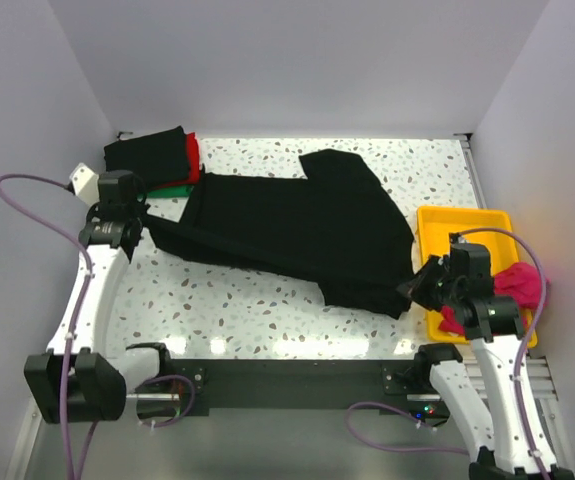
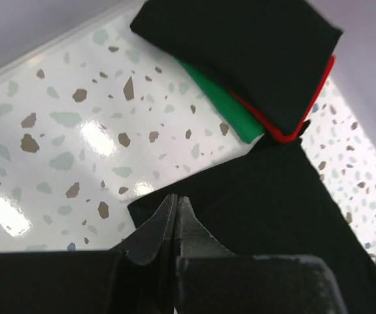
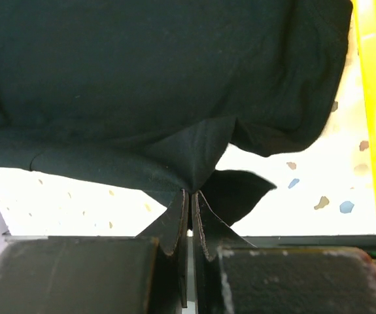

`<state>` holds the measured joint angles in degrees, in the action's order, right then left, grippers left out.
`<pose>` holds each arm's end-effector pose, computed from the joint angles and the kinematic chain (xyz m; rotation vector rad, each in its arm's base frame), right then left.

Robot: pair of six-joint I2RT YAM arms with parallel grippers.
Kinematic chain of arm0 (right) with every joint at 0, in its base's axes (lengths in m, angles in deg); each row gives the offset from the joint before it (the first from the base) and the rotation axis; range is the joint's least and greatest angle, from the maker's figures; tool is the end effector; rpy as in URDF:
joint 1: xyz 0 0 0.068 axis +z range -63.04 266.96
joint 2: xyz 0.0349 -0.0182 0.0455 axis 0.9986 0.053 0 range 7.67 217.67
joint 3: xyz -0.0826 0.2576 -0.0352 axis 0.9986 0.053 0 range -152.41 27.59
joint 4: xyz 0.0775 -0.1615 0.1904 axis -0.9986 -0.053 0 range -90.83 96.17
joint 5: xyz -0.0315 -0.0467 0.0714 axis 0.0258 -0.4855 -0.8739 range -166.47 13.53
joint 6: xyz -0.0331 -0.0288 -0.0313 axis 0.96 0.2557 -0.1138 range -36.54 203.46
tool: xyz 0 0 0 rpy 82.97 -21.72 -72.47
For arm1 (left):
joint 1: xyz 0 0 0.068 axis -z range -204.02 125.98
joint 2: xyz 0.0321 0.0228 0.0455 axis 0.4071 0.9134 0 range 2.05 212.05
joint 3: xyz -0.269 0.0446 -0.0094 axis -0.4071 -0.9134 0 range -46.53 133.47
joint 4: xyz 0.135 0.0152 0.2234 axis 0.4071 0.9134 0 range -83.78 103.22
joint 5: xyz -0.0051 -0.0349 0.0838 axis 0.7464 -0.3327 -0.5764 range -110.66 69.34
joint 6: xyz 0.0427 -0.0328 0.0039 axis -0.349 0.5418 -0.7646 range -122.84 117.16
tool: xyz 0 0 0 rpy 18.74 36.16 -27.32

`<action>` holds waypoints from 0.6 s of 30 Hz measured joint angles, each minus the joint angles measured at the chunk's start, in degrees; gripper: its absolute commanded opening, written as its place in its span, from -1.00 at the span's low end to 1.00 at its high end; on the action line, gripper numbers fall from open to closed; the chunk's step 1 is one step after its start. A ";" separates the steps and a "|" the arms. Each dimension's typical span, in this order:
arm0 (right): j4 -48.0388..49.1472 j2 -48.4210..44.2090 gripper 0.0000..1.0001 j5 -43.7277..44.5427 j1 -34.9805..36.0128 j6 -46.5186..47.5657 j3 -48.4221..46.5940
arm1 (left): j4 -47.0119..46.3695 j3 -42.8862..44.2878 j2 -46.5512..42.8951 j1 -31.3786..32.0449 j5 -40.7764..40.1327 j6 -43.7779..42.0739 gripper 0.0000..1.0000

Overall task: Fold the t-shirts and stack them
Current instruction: Fold the tshirt

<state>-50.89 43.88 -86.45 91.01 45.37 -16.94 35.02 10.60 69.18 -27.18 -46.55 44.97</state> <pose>0.1120 0.0141 0.2823 0.6473 2.3923 0.5370 0.2506 0.0294 0.3068 -1.1428 1.8452 0.0659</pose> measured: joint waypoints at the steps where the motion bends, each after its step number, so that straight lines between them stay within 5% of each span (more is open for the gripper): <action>1: -1.11 -1.22 -1.00 -0.17 0.00 0.00 -0.59 | 0.46 -0.02 -2.21 -0.22 -0.22 -0.28 -1.00; 18: -9.79 -8.20 -1.00 -3.21 0.00 0.00 -4.07 | 6.10 -0.96 -13.05 -5.03 -0.66 -4.02 -1.00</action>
<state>-60.68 35.68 -89.66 91.01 45.37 -21.01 41.12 9.63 56.14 -32.21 -47.21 40.95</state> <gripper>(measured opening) 0.012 0.012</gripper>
